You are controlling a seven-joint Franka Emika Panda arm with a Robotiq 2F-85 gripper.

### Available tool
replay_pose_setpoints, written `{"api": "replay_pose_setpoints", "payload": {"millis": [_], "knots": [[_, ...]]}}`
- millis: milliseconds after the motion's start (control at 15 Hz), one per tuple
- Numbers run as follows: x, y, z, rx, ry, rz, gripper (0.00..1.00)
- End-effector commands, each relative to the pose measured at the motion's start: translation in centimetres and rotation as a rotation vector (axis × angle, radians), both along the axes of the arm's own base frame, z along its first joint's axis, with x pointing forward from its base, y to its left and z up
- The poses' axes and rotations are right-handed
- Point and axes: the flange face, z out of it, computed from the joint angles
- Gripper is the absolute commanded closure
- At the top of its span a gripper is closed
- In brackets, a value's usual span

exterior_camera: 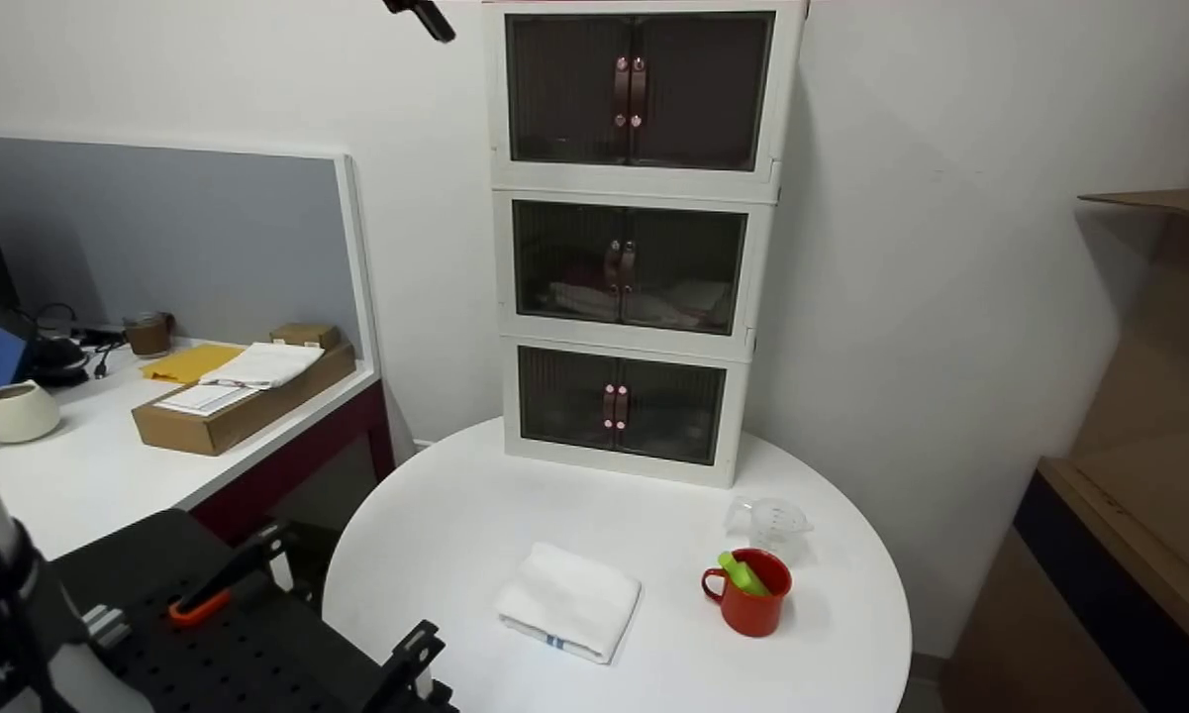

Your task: Open the doors to the compartment

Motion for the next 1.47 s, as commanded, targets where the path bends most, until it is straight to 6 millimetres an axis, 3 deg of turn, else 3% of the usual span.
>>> {"api": "replay_pose_setpoints", "payload": {"millis": [0, 333, 467, 533, 867, 1067, 1400], "knots": [[5.4, 0.3, 0.1, -0.09, -0.169, -0.024, 0.0], [10.4, -0.6, -1.2, -0.223, -0.425, -0.034, 0.0], [11.6, -0.7, -1.8, -0.168, -0.506, -0.134, 0.0], [10.1, -1.0, -2.1, -0.204, -0.432, -0.085, 0.0], [11.3, -0.8, -2.4, -0.164, -0.476, -0.124, 0.0], [10.2, -0.6, -3.4, -0.286, -0.542, -0.285, 0.0], [11.1, 2.2, -6.4, -0.285, -0.651, -0.57, 0.0]]}}
